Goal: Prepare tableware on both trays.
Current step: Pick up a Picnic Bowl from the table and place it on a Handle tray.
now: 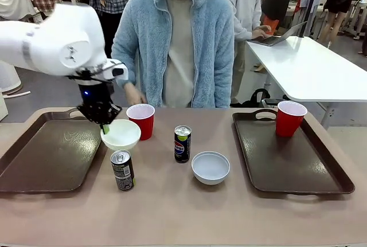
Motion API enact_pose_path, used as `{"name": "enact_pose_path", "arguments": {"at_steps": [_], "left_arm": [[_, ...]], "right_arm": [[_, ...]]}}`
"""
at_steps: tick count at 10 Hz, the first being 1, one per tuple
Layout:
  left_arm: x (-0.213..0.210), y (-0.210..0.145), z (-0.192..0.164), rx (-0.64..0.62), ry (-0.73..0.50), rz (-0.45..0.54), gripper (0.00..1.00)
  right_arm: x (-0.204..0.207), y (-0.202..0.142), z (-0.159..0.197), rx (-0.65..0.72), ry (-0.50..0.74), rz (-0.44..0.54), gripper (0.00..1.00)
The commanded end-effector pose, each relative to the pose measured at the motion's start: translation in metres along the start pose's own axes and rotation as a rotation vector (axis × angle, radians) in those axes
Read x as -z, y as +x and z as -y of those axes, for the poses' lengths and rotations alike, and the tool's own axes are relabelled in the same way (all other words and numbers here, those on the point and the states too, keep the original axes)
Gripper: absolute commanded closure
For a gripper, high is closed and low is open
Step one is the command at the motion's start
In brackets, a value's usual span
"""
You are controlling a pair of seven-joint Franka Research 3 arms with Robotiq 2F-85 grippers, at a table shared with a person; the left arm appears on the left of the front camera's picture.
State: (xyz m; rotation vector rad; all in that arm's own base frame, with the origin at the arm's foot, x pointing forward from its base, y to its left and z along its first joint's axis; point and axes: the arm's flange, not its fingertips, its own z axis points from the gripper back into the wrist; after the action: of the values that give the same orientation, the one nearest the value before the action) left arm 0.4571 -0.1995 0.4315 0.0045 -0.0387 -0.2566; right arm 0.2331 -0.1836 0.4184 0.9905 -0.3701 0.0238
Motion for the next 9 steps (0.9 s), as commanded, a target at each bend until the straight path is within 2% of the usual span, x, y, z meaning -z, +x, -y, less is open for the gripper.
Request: {"name": "enact_pose_path", "arguments": {"at_steps": [1, 5, 9], "left_arm": [[-0.018, -0.028, -0.028, 0.008, -0.029, 0.002, 0.99], [-0.011, -0.053, -0.097, -0.017, -0.082, -0.048, 0.99], [-0.001, -0.069, -0.166, -0.142, -0.117, -0.024, 0.99]], "right_arm": [[0.0, 0.0, 0.001, -0.003, 0.01, 0.004, 0.0], [0.0, 0.0, 0.001, -0.003, 0.01, 0.004, 0.0], [0.0, 0.0, 0.001, -0.003, 0.01, 0.004, 0.0]]}}
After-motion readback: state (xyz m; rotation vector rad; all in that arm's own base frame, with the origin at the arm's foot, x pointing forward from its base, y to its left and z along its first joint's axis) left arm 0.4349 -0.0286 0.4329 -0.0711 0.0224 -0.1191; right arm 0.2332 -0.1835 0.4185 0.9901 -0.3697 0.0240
